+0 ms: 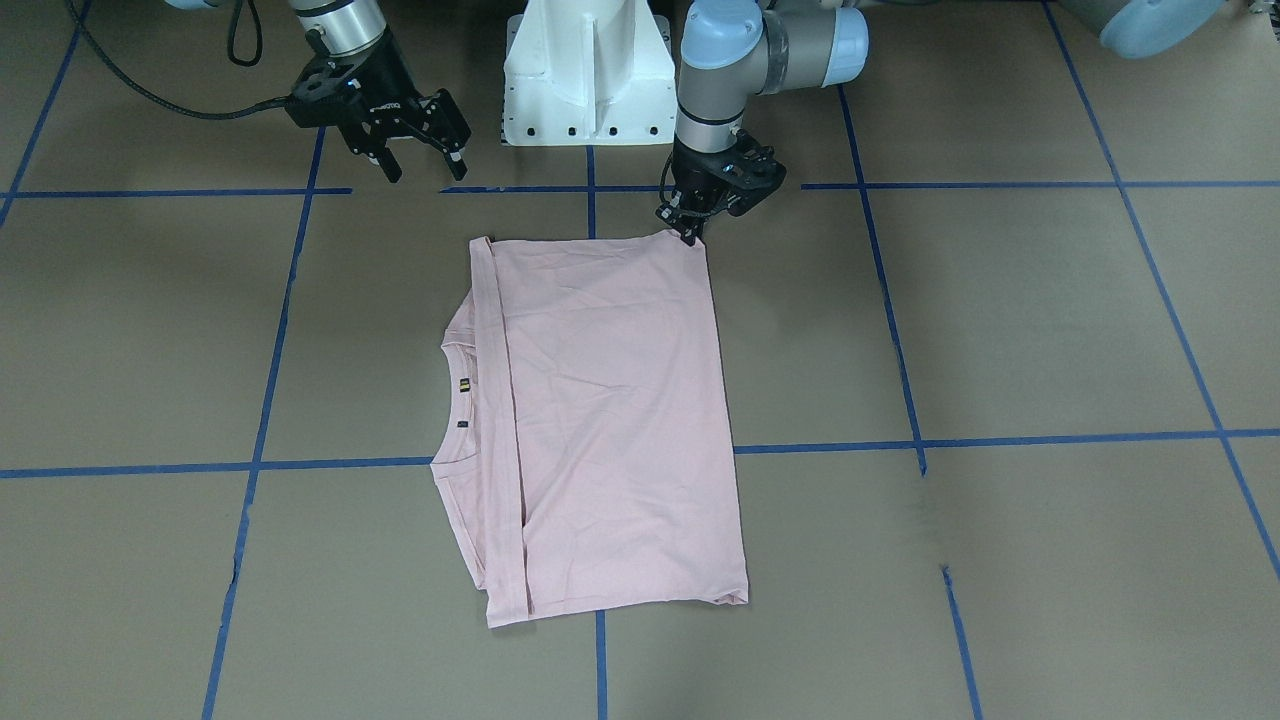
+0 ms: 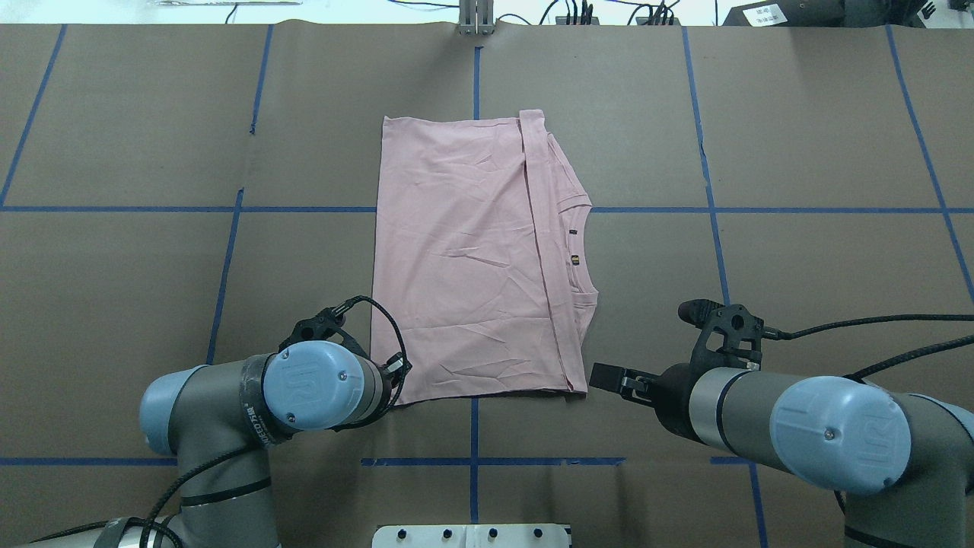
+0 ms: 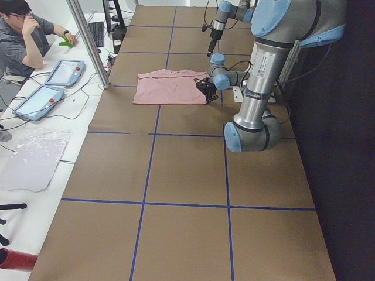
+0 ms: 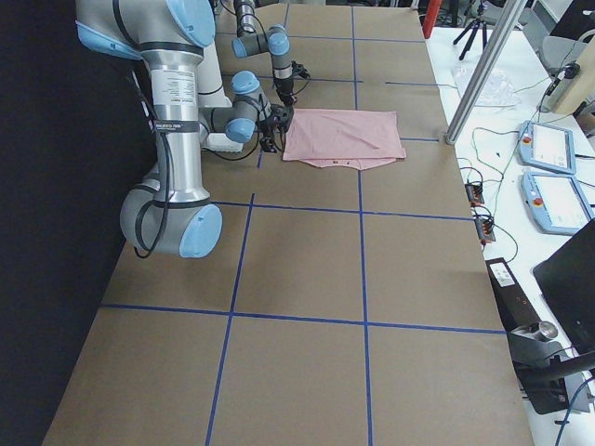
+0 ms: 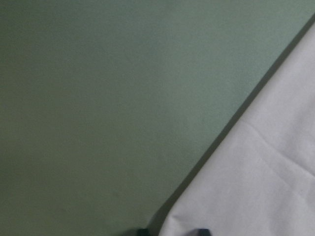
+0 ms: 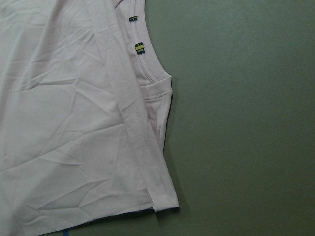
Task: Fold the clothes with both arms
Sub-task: 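Move the left gripper back to the shirt's near corner and grasp it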
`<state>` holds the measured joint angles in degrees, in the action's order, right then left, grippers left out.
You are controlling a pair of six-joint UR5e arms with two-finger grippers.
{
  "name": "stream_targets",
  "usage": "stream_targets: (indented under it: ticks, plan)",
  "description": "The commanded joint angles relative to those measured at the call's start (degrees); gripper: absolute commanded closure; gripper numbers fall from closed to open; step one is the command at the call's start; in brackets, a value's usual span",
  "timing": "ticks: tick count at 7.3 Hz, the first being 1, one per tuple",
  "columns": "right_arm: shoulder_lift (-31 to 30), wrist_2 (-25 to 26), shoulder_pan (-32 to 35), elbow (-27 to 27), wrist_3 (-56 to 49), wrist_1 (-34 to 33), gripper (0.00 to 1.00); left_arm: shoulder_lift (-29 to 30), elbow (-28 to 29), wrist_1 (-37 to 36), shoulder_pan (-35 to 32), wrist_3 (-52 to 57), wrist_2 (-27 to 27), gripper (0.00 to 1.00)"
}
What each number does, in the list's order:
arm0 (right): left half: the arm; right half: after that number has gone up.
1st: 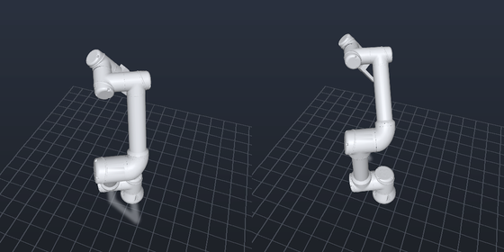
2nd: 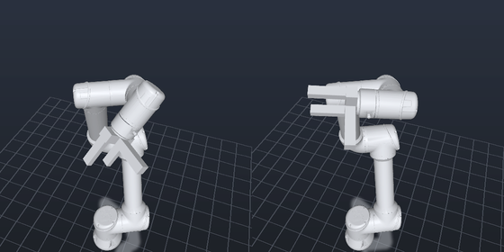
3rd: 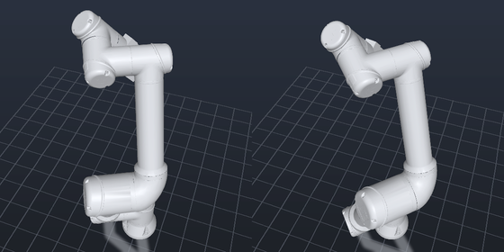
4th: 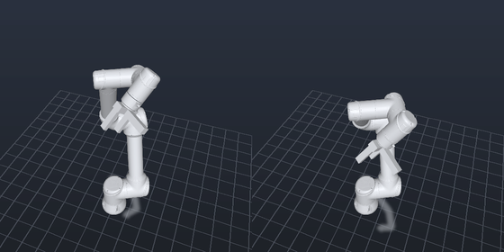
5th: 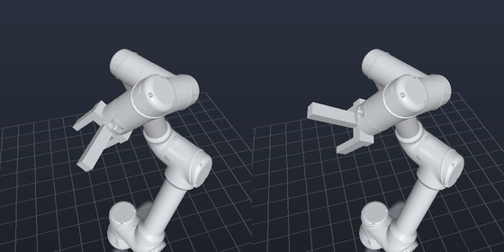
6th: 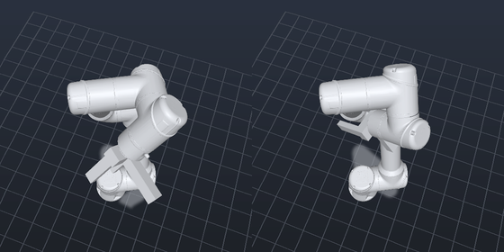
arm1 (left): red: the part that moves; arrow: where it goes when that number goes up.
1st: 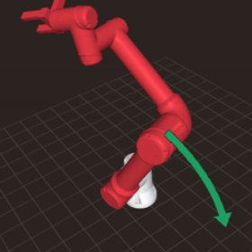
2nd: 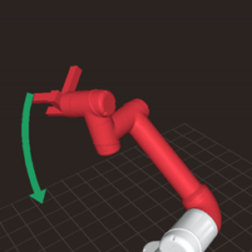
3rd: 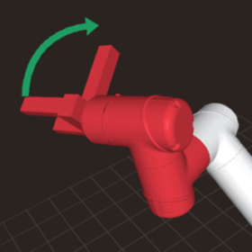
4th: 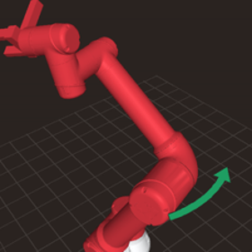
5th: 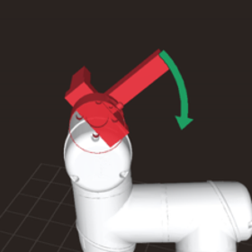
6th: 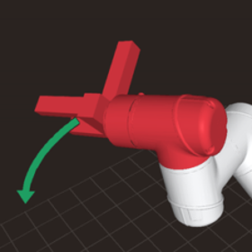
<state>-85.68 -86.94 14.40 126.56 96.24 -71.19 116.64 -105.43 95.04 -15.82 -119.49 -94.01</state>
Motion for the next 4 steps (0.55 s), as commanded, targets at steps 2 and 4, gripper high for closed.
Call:
stream_targets:
  ticks: [2,4]
  plan:
    - [0.43,-0.59,-0.33,-3.23,0.52,-0.35,0.0,-0.1,-3.01,-1.16,-0.96,3.46,-0.03,1.0]
    - [7.5,-1.03,-0.33,-7.1,2.09,-6.98,0.0,-0.1,-3.98,-1.79,-1.32,4.09,-0.12,1.0]
